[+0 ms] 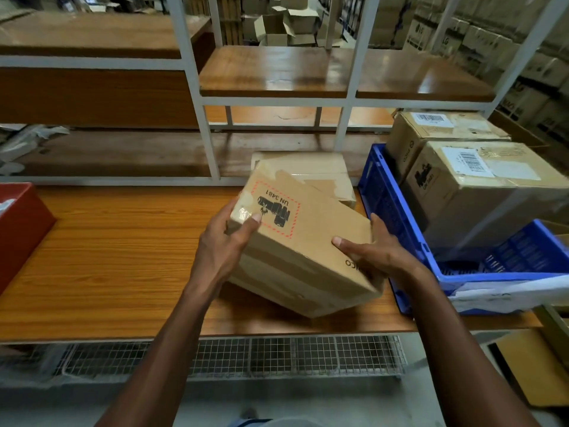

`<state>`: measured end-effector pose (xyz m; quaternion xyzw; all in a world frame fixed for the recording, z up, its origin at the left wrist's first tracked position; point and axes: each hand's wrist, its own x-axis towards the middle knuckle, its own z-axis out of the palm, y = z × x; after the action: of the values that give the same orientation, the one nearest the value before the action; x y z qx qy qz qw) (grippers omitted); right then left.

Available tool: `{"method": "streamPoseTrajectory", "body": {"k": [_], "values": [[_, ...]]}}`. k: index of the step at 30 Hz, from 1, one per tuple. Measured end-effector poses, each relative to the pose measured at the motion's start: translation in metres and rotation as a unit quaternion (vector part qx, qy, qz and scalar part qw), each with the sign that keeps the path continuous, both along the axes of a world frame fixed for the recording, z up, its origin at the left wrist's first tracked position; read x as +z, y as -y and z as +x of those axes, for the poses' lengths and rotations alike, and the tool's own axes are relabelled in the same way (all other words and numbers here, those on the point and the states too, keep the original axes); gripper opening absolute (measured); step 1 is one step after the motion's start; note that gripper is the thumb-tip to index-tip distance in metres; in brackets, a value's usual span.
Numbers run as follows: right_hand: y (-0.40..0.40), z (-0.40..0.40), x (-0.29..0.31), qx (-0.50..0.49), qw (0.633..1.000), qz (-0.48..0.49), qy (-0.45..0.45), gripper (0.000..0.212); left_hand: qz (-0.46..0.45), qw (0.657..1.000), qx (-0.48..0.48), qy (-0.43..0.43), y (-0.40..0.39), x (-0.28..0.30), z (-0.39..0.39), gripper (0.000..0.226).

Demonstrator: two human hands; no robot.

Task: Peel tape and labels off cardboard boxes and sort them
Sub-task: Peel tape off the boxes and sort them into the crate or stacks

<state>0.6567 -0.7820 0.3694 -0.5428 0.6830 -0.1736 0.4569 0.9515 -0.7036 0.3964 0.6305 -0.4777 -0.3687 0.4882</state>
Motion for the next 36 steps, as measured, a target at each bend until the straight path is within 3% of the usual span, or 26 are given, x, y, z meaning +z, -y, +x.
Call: {"method": "streamPoseTrajectory", "body": {"k": [3, 7, 9, 16, 20, 28, 36], "values": [[-0.01, -0.008, -0.01, 0.005, 0.999, 0.035, 0.027, 0.144, -0.007, 1.0, -0.023, 0.019, 0.005, 0.017, 0.003, 0.053], [-0.021, -0.018, -0.008, 0.01, 0.997, 0.057, 0.048, 0.104, -0.006, 0.997, -0.067, 0.042, 0.011, 0.027, 0.008, 0.051], [-0.024, -0.022, -0.007, 0.017, 0.996, 0.066, 0.057, 0.094, -0.008, 0.994, -0.086, 0.062, 0.011, 0.03, 0.009, 0.054], [-0.047, -0.017, -0.026, 0.081, 0.984, 0.133, 0.088, 0.088, -0.074, 0.978, -0.102, 0.167, 0.013, 0.038, 0.007, 0.066], [-0.069, 0.005, -0.046, 0.12, 0.971, 0.177, 0.108, 0.091, -0.11, 0.967, -0.156, 0.168, 0.021, 0.038, 0.015, 0.06], [-0.085, 0.024, -0.076, 0.096, 0.969, 0.198, 0.109, 0.077, -0.149, 0.947, -0.19, 0.21, 0.009, 0.009, 0.031, 0.055], [-0.066, 0.003, -0.099, 0.125, 0.98, 0.138, 0.067, 0.048, -0.145, 0.966, -0.183, 0.11, -0.035, -0.042, 0.005, 0.05]]}}
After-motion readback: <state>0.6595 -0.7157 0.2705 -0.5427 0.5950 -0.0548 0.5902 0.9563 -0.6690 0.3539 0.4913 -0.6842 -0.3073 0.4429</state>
